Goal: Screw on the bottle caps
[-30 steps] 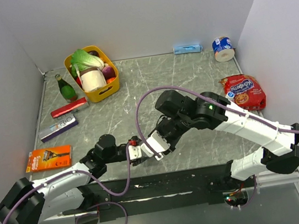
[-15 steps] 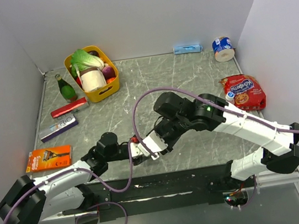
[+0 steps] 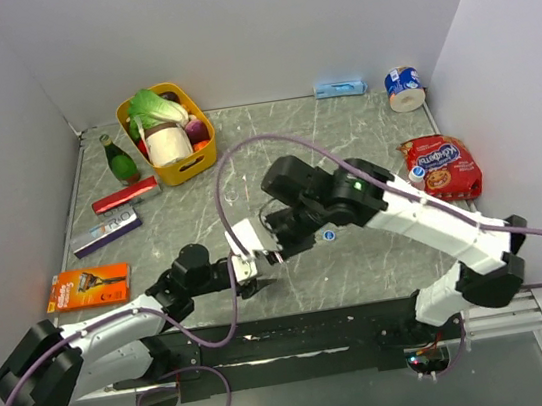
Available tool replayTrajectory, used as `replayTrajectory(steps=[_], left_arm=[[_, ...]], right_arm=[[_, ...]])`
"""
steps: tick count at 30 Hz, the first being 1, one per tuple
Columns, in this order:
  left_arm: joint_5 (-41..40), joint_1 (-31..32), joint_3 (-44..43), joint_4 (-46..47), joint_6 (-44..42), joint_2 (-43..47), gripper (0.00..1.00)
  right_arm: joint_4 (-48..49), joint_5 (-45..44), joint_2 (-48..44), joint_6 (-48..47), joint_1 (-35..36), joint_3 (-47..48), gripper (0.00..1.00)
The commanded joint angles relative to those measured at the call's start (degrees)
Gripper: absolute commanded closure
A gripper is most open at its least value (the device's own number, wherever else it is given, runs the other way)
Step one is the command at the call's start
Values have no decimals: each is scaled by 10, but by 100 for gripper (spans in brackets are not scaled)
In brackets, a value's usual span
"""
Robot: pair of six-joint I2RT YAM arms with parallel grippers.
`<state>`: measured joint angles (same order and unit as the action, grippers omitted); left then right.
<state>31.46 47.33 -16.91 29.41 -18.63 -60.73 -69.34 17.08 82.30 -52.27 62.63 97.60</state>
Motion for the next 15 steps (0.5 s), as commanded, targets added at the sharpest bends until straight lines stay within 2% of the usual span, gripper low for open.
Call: replayTrajectory(steps=[1, 4, 7, 10, 15], left_arm=[[-69, 7, -16, 153, 66, 24, 99], [-124, 14, -21, 167, 99, 24, 99], [-181, 25, -27, 165, 126, 19, 99], [-198, 26, -36, 154, 141, 15, 99], [-196, 27, -41, 144, 147, 4, 99]], right_arm=[[-48, 30, 66, 161, -23, 49, 79], [-52, 51, 86, 245, -58, 69, 80], [-54, 71, 97, 334, -97, 70, 87], [-58, 101, 115, 400, -133, 72, 90], [-62, 108, 148, 460, -141, 94, 87]])
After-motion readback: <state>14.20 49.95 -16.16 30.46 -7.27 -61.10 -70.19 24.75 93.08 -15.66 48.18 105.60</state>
